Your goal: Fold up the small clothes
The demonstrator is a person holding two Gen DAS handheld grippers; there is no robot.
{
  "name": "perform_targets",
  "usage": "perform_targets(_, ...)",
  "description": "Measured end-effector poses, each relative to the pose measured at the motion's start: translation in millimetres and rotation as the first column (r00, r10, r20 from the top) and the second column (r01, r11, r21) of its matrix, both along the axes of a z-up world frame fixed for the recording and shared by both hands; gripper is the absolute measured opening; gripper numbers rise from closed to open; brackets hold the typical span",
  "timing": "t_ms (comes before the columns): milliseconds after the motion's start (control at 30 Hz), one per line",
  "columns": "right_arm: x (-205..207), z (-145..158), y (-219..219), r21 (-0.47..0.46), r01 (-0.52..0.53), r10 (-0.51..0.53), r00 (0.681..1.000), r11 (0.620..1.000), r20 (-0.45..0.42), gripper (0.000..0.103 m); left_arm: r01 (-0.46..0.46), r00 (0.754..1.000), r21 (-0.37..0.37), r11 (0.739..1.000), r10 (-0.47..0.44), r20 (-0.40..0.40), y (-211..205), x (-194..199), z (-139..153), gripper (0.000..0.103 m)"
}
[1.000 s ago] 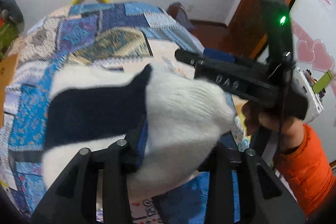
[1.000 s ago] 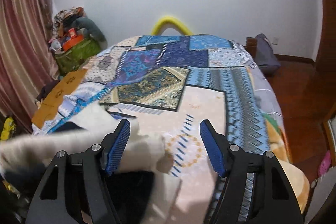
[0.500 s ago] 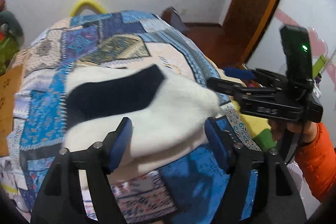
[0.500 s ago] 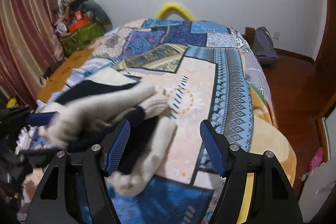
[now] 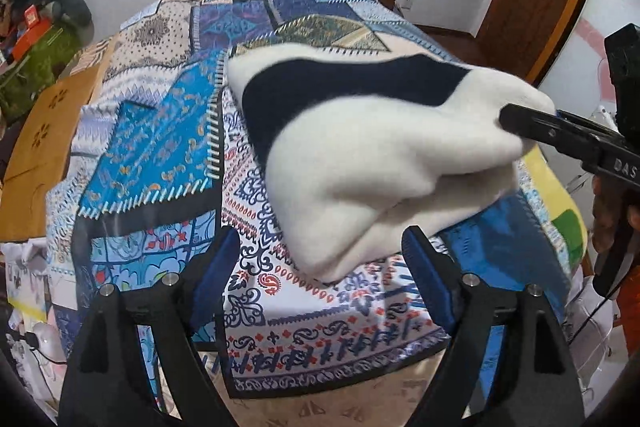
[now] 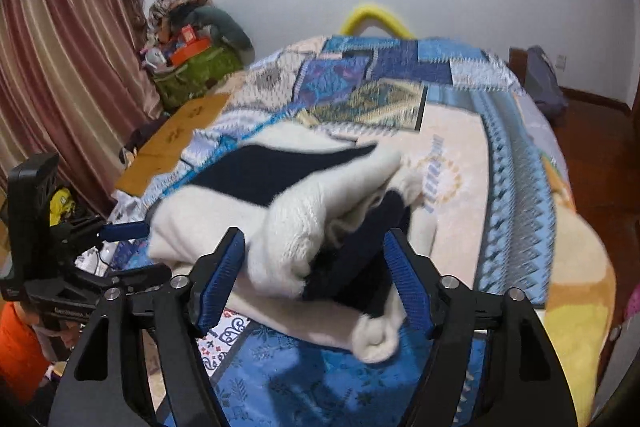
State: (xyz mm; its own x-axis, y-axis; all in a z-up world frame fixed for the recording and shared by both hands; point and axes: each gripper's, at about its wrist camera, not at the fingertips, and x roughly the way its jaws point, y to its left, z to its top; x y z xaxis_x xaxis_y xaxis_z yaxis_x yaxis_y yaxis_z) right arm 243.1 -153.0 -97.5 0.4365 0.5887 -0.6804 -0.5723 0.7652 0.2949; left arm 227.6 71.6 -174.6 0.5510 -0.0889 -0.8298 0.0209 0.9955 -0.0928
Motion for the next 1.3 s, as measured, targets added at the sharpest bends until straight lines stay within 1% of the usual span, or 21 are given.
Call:
perform_targets(33,1,-4,1,0.001,0.004,-0.004,1.0,1.0,-0.011,0.049,-0.017,1.0,0.001,1.0,0.017,0.001,2,2,-3,0.083)
perform_targets(67,2,-8,3,-0.002,0.012,-0.012,1.0,1.0,-0.025,0.046,-0.036,0.999,-0.005,0.999,0.036,0.006,5,4,-7,0.083)
perform_targets(133,2,-9,3,-0.002,0.019,-0.019,1.0,1.0,-0.021,0.031,-0.067,0.998,-0.02,0.998,0.067,0.009,9,8,-11,0.083)
perform_targets(167,1,-6,3,-0.004,0.014,-0.014,1.0,1.0,-0.011,0.026,-0.078,0.997,-0.029,0.996,0.079,0.009,12,9,-14,0.083)
perform_targets(200,0,-3,3,-0.004,0.004,-0.004,1.0,1.0,-0.005,0.016,-0.087,0.996,-0.035,0.996,0.088,0.011,14,10,-17,0.083)
perform_targets(233,-2,0,3,-0.008,0.001,-0.001,1.0,1.0,0.008,0.016,-0.094,0.996,-0.041,0.995,0.094,0.011,15,10,-21,0.083)
perform_targets(300,-9,11,2,-0.015,-0.012,0.013,0.998,1.0,0.062,0.014,-0.094,0.996,-0.039,0.995,0.095,0.002,17,8,-29,0.083)
perform_targets(367,-13,20,-1,-0.012,-0.012,0.014,0.995,1.0,0.097,0.014,-0.079,0.997,-0.038,0.996,0.079,0.009,19,4,-38,0.083)
perform_targets(433,-16,26,-5,0.0,-0.009,0.009,0.994,1.0,0.112,0.014,-0.081,0.997,-0.077,0.994,0.081,0.001,25,2,-42,0.083)
perform_targets(500,-18,26,-10,0.011,-0.001,0.0,0.995,1.0,0.103,0.013,-0.094,0.996,-0.113,0.989,0.094,-0.009,31,2,-45,0.083)
perform_targets(600,-18,11,-20,-0.015,0.033,-0.031,0.996,0.999,0.086,0.013,-0.109,0.994,-0.136,0.985,0.109,-0.007,34,1,-48,0.083)
perform_targets(700,-12,-15,-29,-0.035,0.065,-0.065,0.998,0.997,0.018,0.013,-0.109,0.994,-0.146,0.983,0.109,-0.009,35,1,-48,0.083)
perform_targets(733,-11,-24,-31,-0.045,0.073,-0.073,0.997,0.996,0.002,0.014,-0.109,0.994,-0.145,0.983,0.109,-0.009,35,1,-48,0.083)
perform_targets(833,-13,-34,-35,-0.055,0.075,-0.075,0.997,0.996,-0.006,0.015,-0.115,0.993,-0.141,0.983,0.113,-0.02,35,-1,-45,0.083)
perform_targets(867,-15,-32,-36,-0.056,0.077,-0.077,0.997,0.995,0.005,0.016,-0.118,0.993,-0.139,0.983,0.116,-0.02,35,-4,-43,0.083)
perform_targets(933,-16,-28,-37,-0.062,0.075,-0.074,0.997,0.995,0.011,0.023,-0.124,0.992,-0.128,0.984,0.124,-0.008,35,-10,-37,0.082)
perform_targets(1000,-16,-24,-39,-0.075,0.074,-0.072,0.997,0.994,0.026,0.027,-0.132,0.991,-0.127,0.983,0.135,0.016,38,-18,-27,0.082)
perform_targets(1067,-19,-21,-41,-0.088,0.068,-0.065,0.997,0.994,0.037,0.029,-0.143,0.988,-0.116,0.983,0.148,0.034,43,-26,-18,0.082)
perform_targets(1233,-21,-11,-46,-0.108,0.071,-0.065,0.996,0.992,0.057,0.038,-0.195,0.975,-0.045,0.98,0.198,0.097,59,-37,8,0.082)
perform_targets(1300,-20,-2,-47,-0.098,0.073,-0.066,0.996,0.993,0.066,0.039,-0.205,0.972,-0.028,0.978,0.207,0.113,66,-32,17,0.082)
